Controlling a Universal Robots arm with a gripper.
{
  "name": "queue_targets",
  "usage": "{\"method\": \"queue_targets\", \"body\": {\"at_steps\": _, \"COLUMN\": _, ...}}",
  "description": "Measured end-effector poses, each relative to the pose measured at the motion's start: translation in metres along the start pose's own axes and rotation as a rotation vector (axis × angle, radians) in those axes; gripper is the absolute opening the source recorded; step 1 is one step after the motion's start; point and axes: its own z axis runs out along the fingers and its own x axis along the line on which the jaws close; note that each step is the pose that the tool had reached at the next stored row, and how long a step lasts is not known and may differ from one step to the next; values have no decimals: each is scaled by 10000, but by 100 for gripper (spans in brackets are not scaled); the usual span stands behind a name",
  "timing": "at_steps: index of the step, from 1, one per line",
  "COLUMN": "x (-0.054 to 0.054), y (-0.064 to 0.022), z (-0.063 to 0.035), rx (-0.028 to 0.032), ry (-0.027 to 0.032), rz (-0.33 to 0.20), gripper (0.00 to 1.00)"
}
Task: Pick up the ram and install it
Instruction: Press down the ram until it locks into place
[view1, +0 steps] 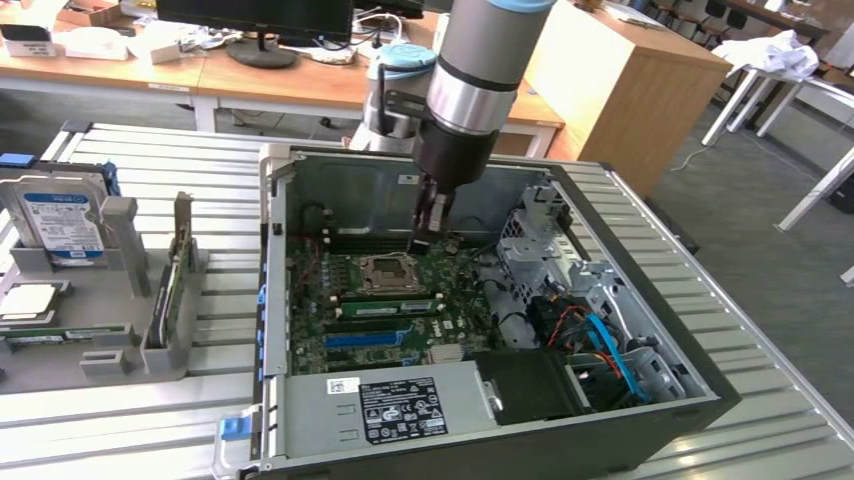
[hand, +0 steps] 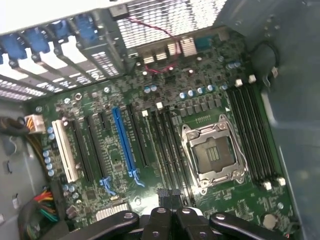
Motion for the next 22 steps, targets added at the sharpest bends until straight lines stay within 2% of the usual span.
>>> {"method": "queue_targets", "body": {"at_steps": 22, "x": 0, "y": -1, "z": 19, "rx": 66, "ry": -160, "rz": 3841, "gripper": 11}}
